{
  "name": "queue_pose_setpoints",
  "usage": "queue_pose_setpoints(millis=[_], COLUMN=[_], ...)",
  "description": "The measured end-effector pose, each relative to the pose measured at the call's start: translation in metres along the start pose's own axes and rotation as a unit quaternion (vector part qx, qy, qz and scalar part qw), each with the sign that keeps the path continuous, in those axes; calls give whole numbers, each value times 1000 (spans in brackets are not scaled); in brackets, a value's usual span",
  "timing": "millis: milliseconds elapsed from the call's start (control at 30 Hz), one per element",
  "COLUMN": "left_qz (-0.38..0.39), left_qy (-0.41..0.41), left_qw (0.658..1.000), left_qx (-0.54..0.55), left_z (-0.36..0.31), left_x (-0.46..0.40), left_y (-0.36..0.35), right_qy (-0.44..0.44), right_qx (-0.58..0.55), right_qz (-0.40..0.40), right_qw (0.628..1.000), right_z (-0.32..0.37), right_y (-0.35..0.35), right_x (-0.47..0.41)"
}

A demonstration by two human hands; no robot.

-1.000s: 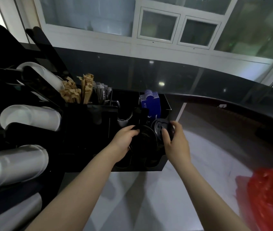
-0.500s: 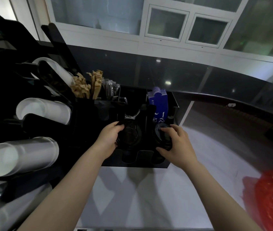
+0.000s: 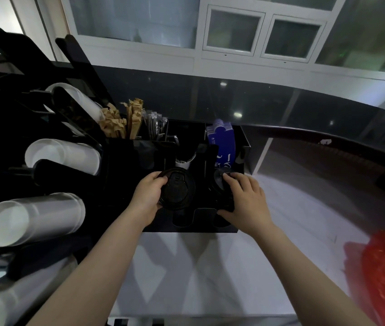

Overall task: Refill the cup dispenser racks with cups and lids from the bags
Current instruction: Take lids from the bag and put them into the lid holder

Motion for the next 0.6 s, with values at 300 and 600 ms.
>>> queue_pose_setpoints(millis=[300,600], left_qz=[44,165], left_qy=[7,-80], left_qw=[999,982], left_qx=[31,-41], left_z=[-9,-20], left_x=[15,32], left_y=[-15,-49], right_qy=[-31,-95], right_qx=[-209,-526], right_qz=[-75,-38], right_qw=[975,844], right_z=[2,28], right_y=[26,51], right_x=[4,-2])
Point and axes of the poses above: each hand's wrist, its own x-axis away from the middle knuckle, its own y-axis out of the back of the hand, z = x × y, the point moved 2 cm from there along -x, towards the middle knuckle, and after that the axes turned 1 degree about y, right-handed, at the moved point
